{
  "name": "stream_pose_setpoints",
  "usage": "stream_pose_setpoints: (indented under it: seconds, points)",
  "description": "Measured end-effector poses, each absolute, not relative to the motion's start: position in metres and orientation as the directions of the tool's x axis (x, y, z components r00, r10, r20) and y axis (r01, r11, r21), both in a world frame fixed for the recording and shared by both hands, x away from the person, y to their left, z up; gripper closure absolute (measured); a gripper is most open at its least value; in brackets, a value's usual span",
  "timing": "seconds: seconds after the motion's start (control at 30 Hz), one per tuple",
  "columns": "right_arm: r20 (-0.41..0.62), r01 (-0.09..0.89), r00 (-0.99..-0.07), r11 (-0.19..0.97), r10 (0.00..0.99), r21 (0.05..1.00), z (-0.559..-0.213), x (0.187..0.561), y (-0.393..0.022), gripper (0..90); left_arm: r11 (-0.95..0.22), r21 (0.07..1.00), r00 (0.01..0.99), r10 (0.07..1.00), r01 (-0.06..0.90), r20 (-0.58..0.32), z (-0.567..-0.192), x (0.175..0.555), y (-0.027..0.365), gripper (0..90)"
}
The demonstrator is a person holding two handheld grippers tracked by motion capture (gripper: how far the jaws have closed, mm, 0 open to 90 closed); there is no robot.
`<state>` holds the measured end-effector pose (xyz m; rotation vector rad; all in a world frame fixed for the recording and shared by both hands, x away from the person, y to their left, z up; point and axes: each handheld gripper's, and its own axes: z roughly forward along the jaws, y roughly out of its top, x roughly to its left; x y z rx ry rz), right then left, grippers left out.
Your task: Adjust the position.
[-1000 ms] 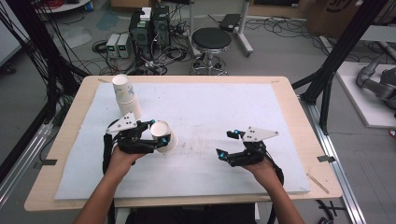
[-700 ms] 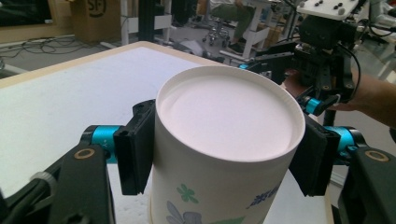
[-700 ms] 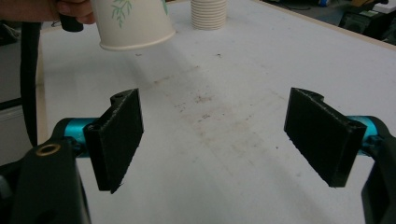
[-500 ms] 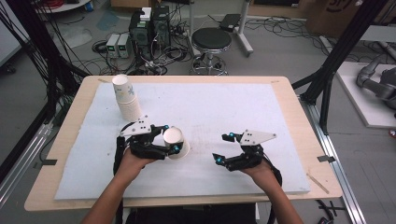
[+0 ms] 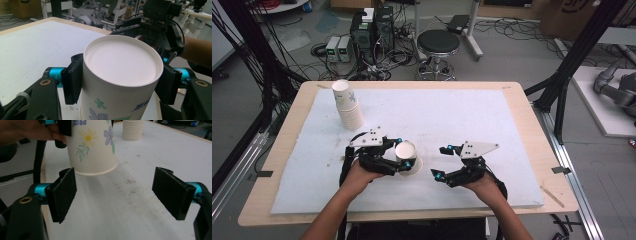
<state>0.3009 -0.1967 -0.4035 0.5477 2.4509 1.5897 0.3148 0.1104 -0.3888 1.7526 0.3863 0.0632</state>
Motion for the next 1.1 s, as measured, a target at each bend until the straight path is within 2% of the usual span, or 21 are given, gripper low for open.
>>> stream_pose_setpoints:
  seconds: [0.93, 1.1]
  points:
    - [0.132, 0.219, -0.957, 0.347, 0.257, 0.912, -0.409, 0.302, -0.165, 20.3, -0.124, 0.964, 0.963, 0.164, 0.237, -0.216, -0.392, 0.315, 0.085, 33.2]
    - [0.14, 0.219, -0.961, 0.342, 0.239, 0.914, -0.41, 0.303, -0.163, 25.2, -0.104, 0.965, 0.963, 0.143, 0.242, -0.226, -0.393, 0.315, 0.084, 33.4]
